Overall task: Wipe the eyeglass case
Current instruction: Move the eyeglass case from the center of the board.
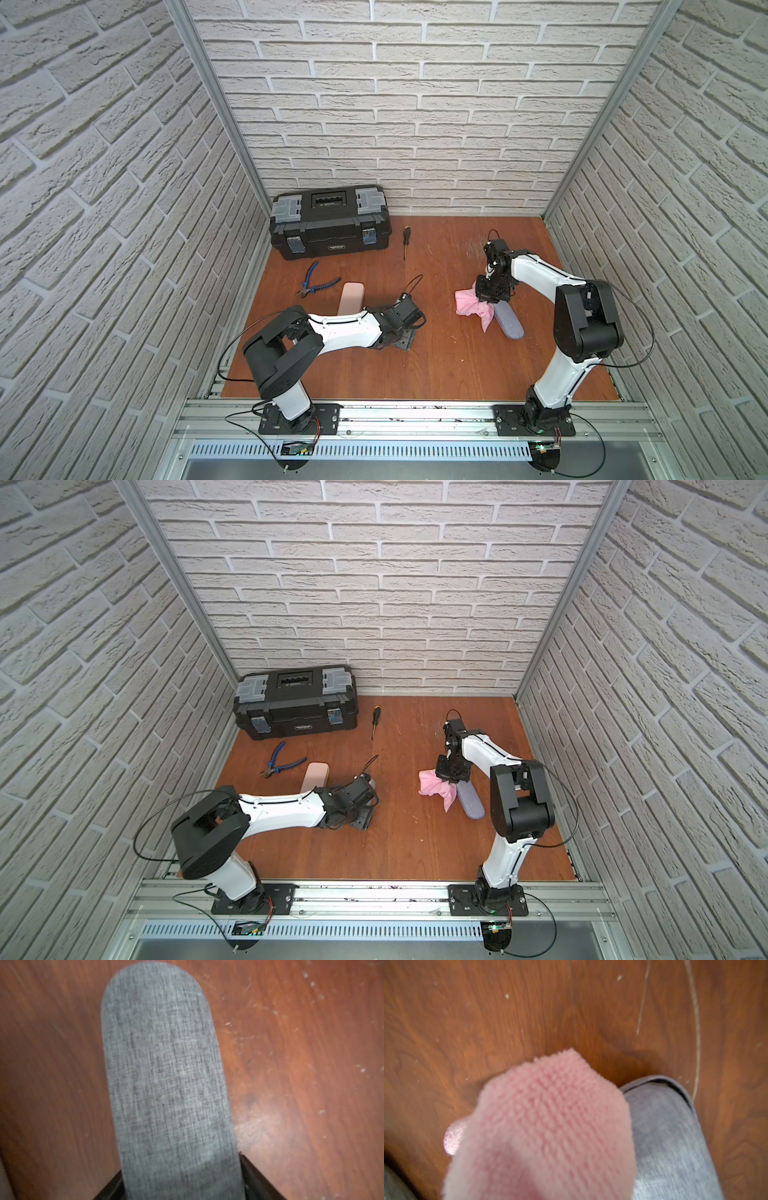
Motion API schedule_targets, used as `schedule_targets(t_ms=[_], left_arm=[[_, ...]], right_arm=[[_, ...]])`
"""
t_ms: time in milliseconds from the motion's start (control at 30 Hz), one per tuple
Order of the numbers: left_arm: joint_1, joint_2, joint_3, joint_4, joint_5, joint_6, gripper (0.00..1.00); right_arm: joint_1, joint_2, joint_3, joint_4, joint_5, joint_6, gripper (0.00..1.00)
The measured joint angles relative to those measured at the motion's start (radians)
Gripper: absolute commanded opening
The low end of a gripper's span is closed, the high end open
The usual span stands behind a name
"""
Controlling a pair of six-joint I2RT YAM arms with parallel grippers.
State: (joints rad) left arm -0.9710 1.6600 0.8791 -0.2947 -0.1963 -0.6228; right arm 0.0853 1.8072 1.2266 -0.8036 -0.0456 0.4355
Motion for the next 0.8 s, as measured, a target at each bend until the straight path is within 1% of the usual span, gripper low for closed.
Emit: schedule_targets(t_ms=[133,300,400,500,633,800], left_arm=[[0.000,0.045,0.066,0.007,0.030,0.039,0.74],[0.000,0.130,0.151,0.008,0.077,0.087,0.80],[-0.007,0.134,0.150,0.008,0.084,0.114,0.88],[-0.014,0.112,0.120,0.023,0.080,0.143,0.98],[-0.029,0.060,0.061,0.019,0.071,0.182,0.98],[-0.055,0.025,-0.003,0.069,0.058,0.208,0.93]], right_arm=[[-0.034,0.002,0.003,-0.001,0.015,-0.026,0.02],[-0.042,-0.007,0.004,0.002,-0.072,-0.022,0.02],[-0.021,-0.043,0.004,0.003,-0.132,-0.008,0.02],[0.002,-0.105,0.004,0.002,-0.180,0.006,0.02],[0.041,-0.170,0.002,0.002,-0.224,0.041,0.02],[0.091,-0.217,-0.021,-0.002,-0.245,0.082,0.02]])
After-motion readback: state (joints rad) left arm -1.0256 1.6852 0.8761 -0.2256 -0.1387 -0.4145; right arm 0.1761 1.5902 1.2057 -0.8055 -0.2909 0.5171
